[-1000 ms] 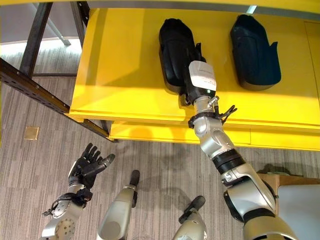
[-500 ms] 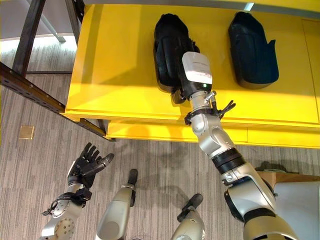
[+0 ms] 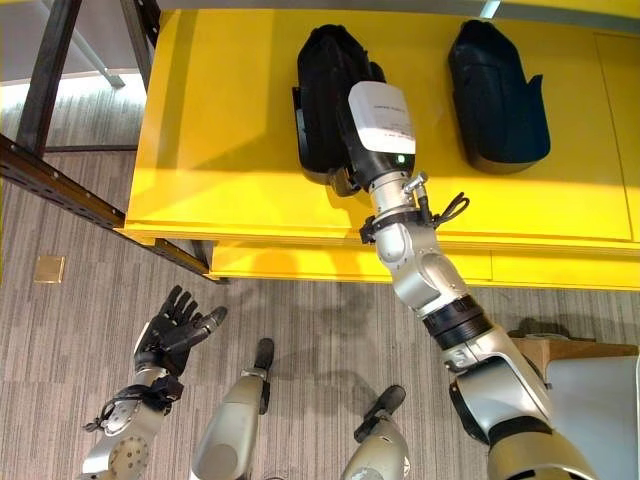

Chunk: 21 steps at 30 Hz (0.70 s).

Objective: Move parts from the plastic box to the shelf.

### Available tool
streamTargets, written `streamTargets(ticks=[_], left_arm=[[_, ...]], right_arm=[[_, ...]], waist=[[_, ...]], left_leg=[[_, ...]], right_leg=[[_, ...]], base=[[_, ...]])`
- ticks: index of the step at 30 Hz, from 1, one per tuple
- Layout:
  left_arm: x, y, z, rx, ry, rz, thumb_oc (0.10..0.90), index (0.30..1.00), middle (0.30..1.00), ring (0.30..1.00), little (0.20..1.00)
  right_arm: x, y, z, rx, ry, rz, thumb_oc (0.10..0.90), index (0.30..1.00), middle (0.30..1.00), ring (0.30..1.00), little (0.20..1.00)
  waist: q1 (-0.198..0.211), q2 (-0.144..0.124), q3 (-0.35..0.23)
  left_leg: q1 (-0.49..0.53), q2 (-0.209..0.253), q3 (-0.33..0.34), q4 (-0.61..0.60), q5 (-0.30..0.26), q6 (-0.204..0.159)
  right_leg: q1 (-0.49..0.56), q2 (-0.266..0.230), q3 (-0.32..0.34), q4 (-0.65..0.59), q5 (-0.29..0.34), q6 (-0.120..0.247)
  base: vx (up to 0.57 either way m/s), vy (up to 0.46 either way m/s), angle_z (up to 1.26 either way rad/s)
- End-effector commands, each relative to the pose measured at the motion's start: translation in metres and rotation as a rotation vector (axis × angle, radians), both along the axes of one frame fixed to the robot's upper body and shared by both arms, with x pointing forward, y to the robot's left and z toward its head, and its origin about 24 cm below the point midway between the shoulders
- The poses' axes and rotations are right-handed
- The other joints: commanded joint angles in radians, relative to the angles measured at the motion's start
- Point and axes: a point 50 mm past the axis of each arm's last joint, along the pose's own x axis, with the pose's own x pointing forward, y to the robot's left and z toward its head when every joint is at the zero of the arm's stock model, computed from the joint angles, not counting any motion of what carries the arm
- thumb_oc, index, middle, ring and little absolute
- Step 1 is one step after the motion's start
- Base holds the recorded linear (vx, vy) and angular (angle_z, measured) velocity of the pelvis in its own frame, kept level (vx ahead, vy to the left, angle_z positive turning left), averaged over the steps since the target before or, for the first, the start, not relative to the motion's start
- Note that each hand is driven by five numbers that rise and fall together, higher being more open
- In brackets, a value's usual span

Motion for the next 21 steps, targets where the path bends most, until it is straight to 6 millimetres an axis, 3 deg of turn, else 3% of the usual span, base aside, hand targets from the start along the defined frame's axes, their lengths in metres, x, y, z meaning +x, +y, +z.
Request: streamTargets(ticks=[1,9,15,21], left_arm=[[0.001,0.014,0.03,0.034,-0.162,0.042,0.9,1.0,1.0,1.0,1.0],[0.001,0.015,0.028,0.032,-0.151,0.058,0.9,1.0,1.0,1.0,1.0],[-0.001,0.012,0.025,0.03,-0.134,0.088,0.9,1.0,1.0,1.0,1.0],[-0.003,0.01,0.021,0.027,-0.124,0.089,0.9,1.0,1.0,1.0,1.0]], right_arm=[[-0.037,0.018,0.079,-0.026,-0.396,0.128,0.9,1.0,1.0,1.0,1.0],[-0.057,0.017,0.079,-0.029,-0.453,0.174,0.9,1.0,1.0,1.0,1.0],[-0.081,0.016,0.037,0.007,-0.357,0.27,0.9,1.0,1.0,1.0,1.0],[-0.089,0.022,0.003,0.008,-0.228,0.34,0.9,1.0,1.0,1.0,1.0]], waist=[[0.011,-0.004,-0.035],[-0.007,-0.011,-0.04],[-0.045,-0.031,-0.045],[-0.065,-0.041,-0.054]], left_leg=[[0.136,0.017,0.069,-0.09,-0.048,0.051],[0.141,0.021,0.072,-0.098,-0.041,0.052],[0.153,0.033,0.082,-0.114,-0.032,0.047],[0.168,0.04,0.09,-0.14,-0.021,0.041]], right_leg=[[0.004,-0.025,0.084,0.071,0.124,0.038],[-0.003,-0.025,0.089,0.069,0.128,0.035],[-0.008,-0.015,0.102,0.066,0.121,0.033],[-0.007,-0.004,0.109,0.052,0.119,0.036]], base=[[0.0,0.0,0.0],[0.0,0.0,0.0],[-0.01,-0.008,-0.04],[-0.01,-0.015,-0.12]])
